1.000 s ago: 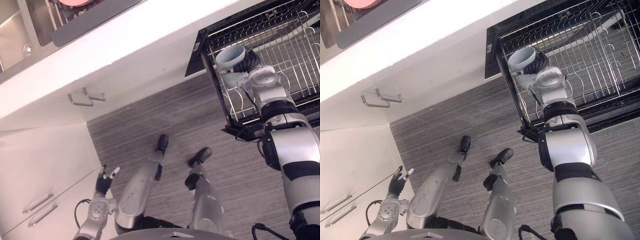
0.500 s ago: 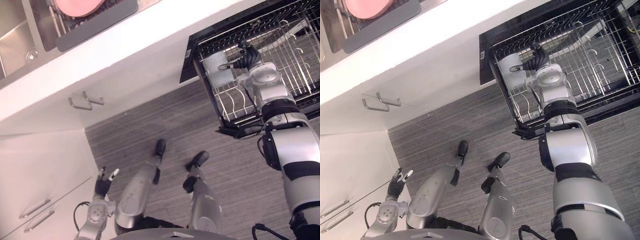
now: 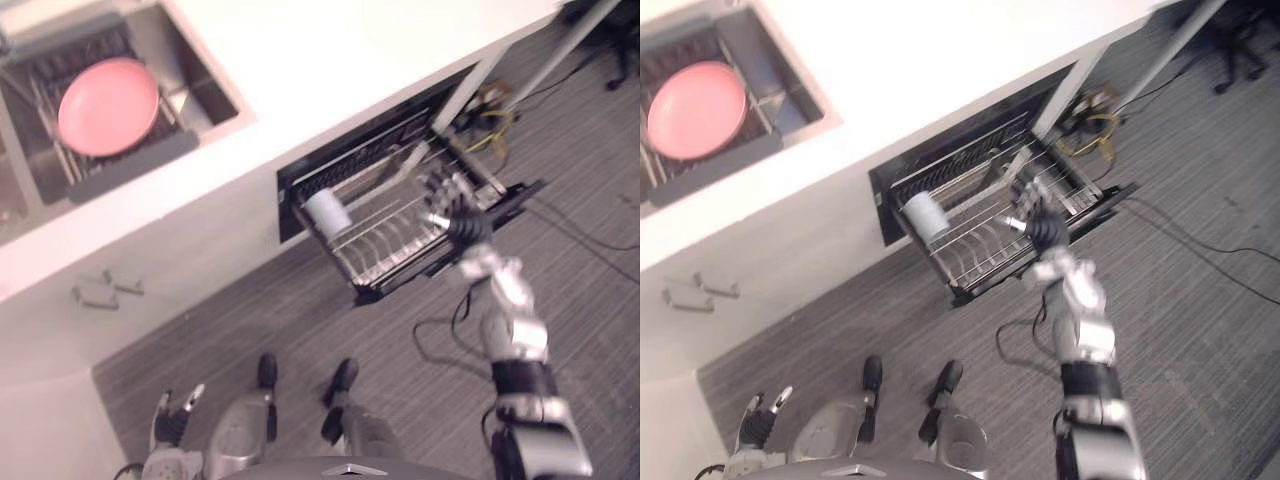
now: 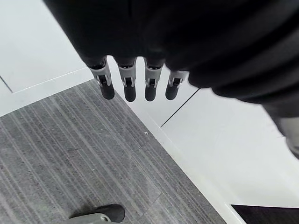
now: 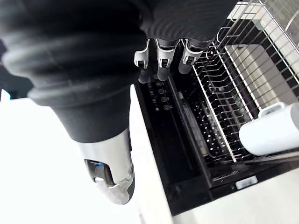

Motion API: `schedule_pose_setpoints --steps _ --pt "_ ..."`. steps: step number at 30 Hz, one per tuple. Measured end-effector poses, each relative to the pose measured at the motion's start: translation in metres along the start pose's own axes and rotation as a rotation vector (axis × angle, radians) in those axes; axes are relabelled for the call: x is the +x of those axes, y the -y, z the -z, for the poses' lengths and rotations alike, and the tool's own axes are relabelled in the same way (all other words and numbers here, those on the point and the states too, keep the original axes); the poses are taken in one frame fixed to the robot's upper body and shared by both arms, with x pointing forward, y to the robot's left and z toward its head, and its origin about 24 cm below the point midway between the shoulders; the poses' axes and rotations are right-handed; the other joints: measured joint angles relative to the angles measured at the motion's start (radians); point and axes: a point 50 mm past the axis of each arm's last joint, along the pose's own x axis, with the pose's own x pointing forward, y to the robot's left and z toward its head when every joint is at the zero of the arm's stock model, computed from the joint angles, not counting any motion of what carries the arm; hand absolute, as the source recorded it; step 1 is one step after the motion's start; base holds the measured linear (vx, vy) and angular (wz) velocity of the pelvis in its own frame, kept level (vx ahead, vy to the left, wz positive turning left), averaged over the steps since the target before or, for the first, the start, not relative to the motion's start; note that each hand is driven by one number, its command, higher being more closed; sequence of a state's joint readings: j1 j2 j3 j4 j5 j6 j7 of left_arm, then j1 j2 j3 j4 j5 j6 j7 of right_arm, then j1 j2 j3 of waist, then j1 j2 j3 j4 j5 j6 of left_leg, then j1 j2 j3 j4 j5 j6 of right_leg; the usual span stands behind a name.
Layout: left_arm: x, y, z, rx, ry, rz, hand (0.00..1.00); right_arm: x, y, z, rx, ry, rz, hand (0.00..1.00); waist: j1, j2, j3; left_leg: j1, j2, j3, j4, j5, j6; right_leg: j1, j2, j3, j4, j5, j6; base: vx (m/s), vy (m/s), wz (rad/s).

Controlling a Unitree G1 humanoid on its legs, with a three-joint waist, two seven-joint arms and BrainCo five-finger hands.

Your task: Walk over to the sink, pick up the cup, carry it to the dishwasher, place the cup inside the dishwasher, then close the dishwasher door

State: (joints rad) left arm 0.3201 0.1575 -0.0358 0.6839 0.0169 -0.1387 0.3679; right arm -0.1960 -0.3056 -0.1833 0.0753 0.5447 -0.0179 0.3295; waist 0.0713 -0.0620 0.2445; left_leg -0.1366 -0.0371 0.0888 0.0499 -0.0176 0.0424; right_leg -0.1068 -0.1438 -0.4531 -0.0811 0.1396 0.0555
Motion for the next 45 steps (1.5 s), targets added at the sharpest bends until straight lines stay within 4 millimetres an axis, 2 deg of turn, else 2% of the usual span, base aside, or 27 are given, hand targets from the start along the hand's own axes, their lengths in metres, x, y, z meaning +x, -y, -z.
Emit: schedule_pose_setpoints --steps 2,3,5,8,13,16,17,18,19,20,22,24,26,27,28,29,30,31,32,35,36,37,38,39,40,42,45 --pt "-0.004 -0.003 0.013 0.001 -0.046 -0.043 0.0 -0.031 -0.024 0.01 0.128 0.053 -0.037 0.0 -0.022 -0.004 -0.055 0.032 0.006 0.021 0.0 -0.021 -0.003 0.022 0.005 0.017 0.0 -0.011 0.001 0.11 0.013 -0.27" --pt "-0.006 -0.004 0.016 -0.021 -0.061 -0.071 0.0 -0.041 -0.036 0.007 0.162 0.105 -0.058 0.0 -0.024 -0.005 -0.061 0.058 0.008 0.028 0.0 -0.032 -0.005 0.043 0.009 0.027 -0.002 -0.015 0.006 0.09 0.012 -0.25" --pt "-0.009 -0.006 0.022 -0.034 -0.082 -0.106 0.0 -0.048 -0.048 -0.002 0.168 0.181 -0.081 0.0 -0.028 -0.009 -0.086 0.078 0.012 0.039 -0.001 -0.039 -0.006 0.057 0.011 0.035 -0.002 -0.021 0.008 0.08 0.015 -0.18" --pt "-0.013 -0.008 0.03 -0.057 -0.118 -0.148 0.0 -0.048 -0.058 -0.015 0.178 0.28 -0.112 0.0 -0.032 -0.011 -0.116 0.106 0.013 0.053 -0.002 -0.051 -0.007 0.075 0.014 0.055 -0.002 -0.022 0.01 0.06 0.022 -0.17" --pt "-0.017 -0.009 0.035 -0.091 -0.143 -0.21 0.0 -0.045 -0.074 -0.013 0.257 0.321 -0.174 0.0 -0.03 -0.01 -0.136 0.14 0.008 0.045 -0.003 -0.057 -0.006 0.117 0.009 0.047 -0.001 -0.027 0.017 0.02 0.024 0.03" --pt "-0.018 -0.01 0.039 -0.109 -0.171 -0.226 0.0 -0.045 -0.073 -0.013 0.252 0.324 -0.159 0.0 -0.024 -0.002 -0.141 0.158 0.004 0.033 -0.046 -0.068 0.002 0.158 -0.002 -0.019 0.0 -0.045 0.027 -0.03 0.025 0.55" --pt "-0.019 -0.011 0.042 -0.103 -0.181 -0.227 0.0 -0.045 -0.071 -0.014 0.253 0.324 -0.143 0.0 -0.024 0.001 -0.142 0.168 0.012 0.077 -0.058 -0.084 0.001 0.169 -0.01 -0.039 0.0 -0.047 0.031 0.04 0.045 1.0" --pt "-0.019 -0.012 0.044 -0.091 -0.188 -0.222 0.0 -0.048 -0.061 -0.017 0.256 0.338 -0.095 0.0 -0.035 -0.009 -0.149 0.19 0.037 0.189 -0.057 -0.094 -0.001 0.207 -0.028 -0.095 0.0 -0.055 0.044 0.07 0.054 1.08" --pt "-0.02 -0.012 0.045 -0.079 -0.189 -0.214 0.0 -0.05 -0.054 -0.018 0.264 0.35 -0.065 0.0 -0.042 -0.002 -0.151 0.19 0.056 0.237 -0.039 -0.092 -0.003 0.225 -0.033 -0.125 0.001 -0.059 0.051 0.12 0.121 1.61" --pt "-0.021 -0.008 0.048 -0.058 -0.195 -0.19 0.0 -0.055 -0.037 -0.024 0.278 0.378 0.0 0.0 -0.048 0.017 -0.154 0.195 0.064 0.262 -0.015 -0.058 -0.014 0.267 -0.048 -0.187 0.008 -0.07 0.069 0.12 0.186 1.29" --pt "-0.026 -0.005 0.054 -0.058 -0.222 -0.177 0.0 -0.058 -0.029 -0.026 0.3 0.396 0.029 0.0 -0.045 0.035 -0.161 0.214 0.04 0.227 -0.036 -0.046 -0.003 0.288 -0.067 -0.204 0.025 -0.074 0.075 0.09 0.212 0.87" --pt "-0.031 0.001 0.059 -0.06 -0.253 -0.164 0.0 -0.059 -0.029 -0.026 0.339 0.408 0.034 0.0 -0.048 0.053 -0.163 0.231 0.02 0.194 -0.07 -0.043 0.011 0.264 -0.12 -0.223 0.153 -0.116 0.087 0.04 0.202 0.47" --pt "-0.03 0.003 0.058 -0.051 -0.257 -0.154 0.0 -0.059 -0.03 -0.023 0.36 0.396 0.032 0.0 -0.055 0.059 -0.155 0.238 0.019 0.168 -0.077 -0.054 0.016 0.222 -0.166 -0.225 0.301 -0.139 0.063 0.05 0.173 0.38" --pt "-0.028 0.004 0.056 -0.031 -0.246 -0.145 0.0 -0.058 -0.032 -0.021 0.372 0.396 0.033 0.0 -0.061 0.063 -0.148 0.25 0.014 0.14 -0.079 -0.061 0.027 0.17 -0.218 -0.205 0.468 -0.16 -0.011 0.09 0.175 0.62" --pt "-0.026 0.004 0.053 -0.008 -0.227 -0.129 0.0 -0.059 -0.035 -0.019 0.385 0.392 0.035 0.0 -0.076 0.059 -0.142 0.252 0.009 0.092 -0.068 -0.064 0.044 0.096 -0.25 -0.115 0.627 -0.165 -0.074 0.08 0.11 0.73" --pt "-0.024 0.004 0.051 0.004 -0.217 -0.123 0.0 -0.062 -0.035 -0.017 0.392 0.386 0.046 0.0 -0.088 0.064 -0.139 0.244 0.012 0.063 -0.064 -0.062 0.05 0.067 -0.233 -0.044 0.662 -0.214 -0.053 0.12 0.034 1.26" --pt "-0.016 0.001 0.041 0.027 -0.176 -0.119 0.0 -0.07 -0.033 -0.014 0.388 0.373 0.07 0.0 -0.113 0.048 -0.139 0.234 0.022 -0.014 -0.053 -0.055 0.057 0.047 -0.154 0.075 0.647 -0.284 -0.017 0.13 -0.029 1.54" --pt "-0.01 0.0 0.034 0.031 -0.152 -0.12 0.0 -0.076 -0.031 -0.013 0.378 0.367 0.093 0.0 -0.127 0.035 -0.141 0.224 0.021 -0.068 -0.054 -0.044 0.057 0.042 -0.102 0.135 0.598 -0.315 0.0 0.2 -0.081 1.9" --pt "-0.004 0.0 0.026 0.037 -0.129 -0.119 0.0 -0.082 -0.029 -0.016 0.36 0.374 0.115 0.0 -0.133 0.019 -0.137 0.222 0.013 -0.124 -0.06 -0.031 0.048 0.034 -0.058 0.172 0.533 -0.339 -0.002 0.17 -0.075 1.55" --pt "-0.002 0.004 0.023 0.087 -0.108 -0.099 0.0 -0.089 -0.029 -0.029 0.325 0.427 0.108 0.0 -0.137 0.019 -0.135 0.239 -0.003 -0.197 -0.061 -0.03 0.044 -0.018 -0.019 0.198 0.49 -0.343 -0.004 0.16 -0.074 1.03" --pt "-0.002 0.003 0.023 0.099 -0.105 -0.098 0.0 -0.091 -0.027 -0.032 0.34 0.449 0.106 0.0 -0.141 0.016 -0.135 0.236 -0.012 -0.203 -0.041 -0.045 0.031 -0.021 -0.008 0.225 0.438 -0.308 -0.023 0.14 -0.078 0.88" --pt "-0.002 -0.001 0.023 0.103 -0.098 -0.107 0.0 -0.094 -0.026 -0.037 0.351 0.481 0.106 0.0 -0.14 -0.019 -0.145 0.234 -0.033 -0.184 -0.008 -0.081 0.016 -0.011 -0.016 0.246 0.381 -0.229 -0.004 0.18 -0.119 0.7" --pt "-0.002 -0.001 0.024 0.103 -0.104 -0.105 0.0 -0.094 -0.025 -0.038 0.352 0.49 0.102 0.0 -0.136 -0.015 -0.145 0.234 -0.029 -0.171 0.008 -0.102 0.013 0.008 -0.022 0.242 0.375 -0.243 0.015 0.15 -0.114 0.39" --pt "-0.005 0.002 0.027 0.096 -0.113 -0.094 0.0 -0.093 -0.026 -0.041 0.344 0.501 0.092 0.0 -0.135 0.011 -0.149 0.218 0.002 -0.105 0.04 -0.132 -0.003 0.032 -0.001 0.226 0.328 -0.237 0.01 0.16 -0.115 0.07" --pt "-0.009 0.008 0.03 0.082 -0.125 -0.086 0.0 -0.092 -0.028 -0.044 0.343 0.509 0.078 0.0 -0.131 0.032 -0.156 0.228 0.024 -0.072 0.037 -0.136 -0.002 0.048 0.019 0.224 0.292 -0.228 0.007 0.13 -0.07 -0.02" --pt "-0.012 0.011 0.033 0.057 -0.14 -0.088 0.0 -0.09 -0.032 -0.047 0.344 0.523 0.058 0.0 -0.129 0.056 -0.167 0.228 0.046 -0.045 0.031 -0.14 -0.01 0.079 0.047 0.223 0.231 -0.202 0.004 0.15 -0.055 -0.12" --pt "-0.012 0.014 0.031 0.036 -0.137 -0.09 0.0 -0.085 -0.038 -0.049 0.358 0.535 0.026 0.0 -0.128 0.062 -0.172 0.244 0.064 -0.001 0.032 -0.148 -0.022 0.123 0.075 0.231 0.143 -0.164 0.004 0.14 -0.024 -0.16"
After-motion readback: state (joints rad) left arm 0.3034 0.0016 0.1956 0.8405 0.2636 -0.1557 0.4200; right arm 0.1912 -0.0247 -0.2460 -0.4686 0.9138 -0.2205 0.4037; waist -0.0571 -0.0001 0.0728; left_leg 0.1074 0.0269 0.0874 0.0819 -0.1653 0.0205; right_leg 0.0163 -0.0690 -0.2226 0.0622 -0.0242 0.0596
